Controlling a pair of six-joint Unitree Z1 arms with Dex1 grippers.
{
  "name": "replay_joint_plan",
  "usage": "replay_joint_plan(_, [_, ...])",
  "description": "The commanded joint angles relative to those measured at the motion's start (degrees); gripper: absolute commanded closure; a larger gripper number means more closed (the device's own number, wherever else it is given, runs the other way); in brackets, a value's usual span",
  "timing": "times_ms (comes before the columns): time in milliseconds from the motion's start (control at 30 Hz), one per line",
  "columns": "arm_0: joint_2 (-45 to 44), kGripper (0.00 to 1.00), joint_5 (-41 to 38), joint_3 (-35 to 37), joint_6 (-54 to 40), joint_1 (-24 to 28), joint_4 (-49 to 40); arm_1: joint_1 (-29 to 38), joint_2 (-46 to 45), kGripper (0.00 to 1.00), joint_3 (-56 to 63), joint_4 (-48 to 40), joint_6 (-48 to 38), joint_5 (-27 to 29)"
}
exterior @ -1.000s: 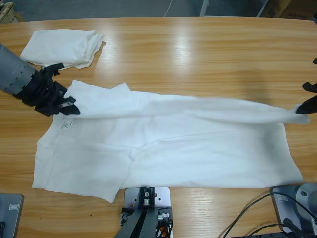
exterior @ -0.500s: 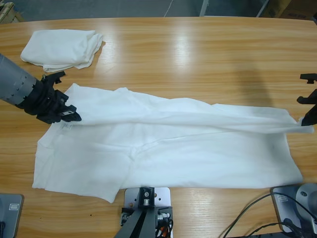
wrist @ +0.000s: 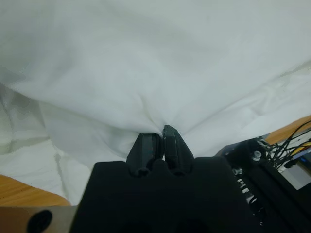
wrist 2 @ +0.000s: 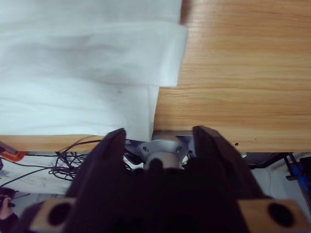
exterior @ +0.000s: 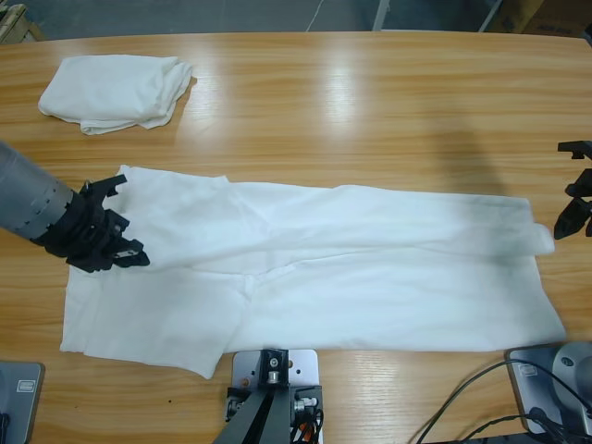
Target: Fold clothes
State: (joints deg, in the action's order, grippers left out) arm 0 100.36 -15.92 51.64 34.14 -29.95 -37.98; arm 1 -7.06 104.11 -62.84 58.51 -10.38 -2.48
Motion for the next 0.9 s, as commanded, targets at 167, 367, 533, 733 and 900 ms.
replay_joint_plan(167, [-1.2, 1.000, 0.1, -4.7, 0.6, -1.5, 3.2, 0.9, -7.3, 0.000, -0.8, -2.3, -0.3, -11.2])
replay_joint_plan(367, [2.2, 1.000, 1.5, -3.8, 0.3, -1.5, 4.7, 1.7, -7.8, 0.239, 3.1, -11.8, 3.7, -20.4])
replay_joint_plan(533, [0.7, 0.027, 3.8, -4.7, -1.8, -5.0, 4.6, 13.4, -8.2, 0.041, 2.9, -15.4, 19.7, -25.1])
replay_joint_plan(733, [-7.7, 0.027, 12.0, -7.8, -1.0, -9.8, 4.7, 22.6, -1.8, 0.239, 2.2, -17.4, 19.3, -15.6])
replay_joint_plan(900, [-12.1, 0.027, 13.8, -9.6, -0.5, -9.9, 4.7, 23.8, 1.7, 0.239, 2.3, -16.8, 20.5, -14.2])
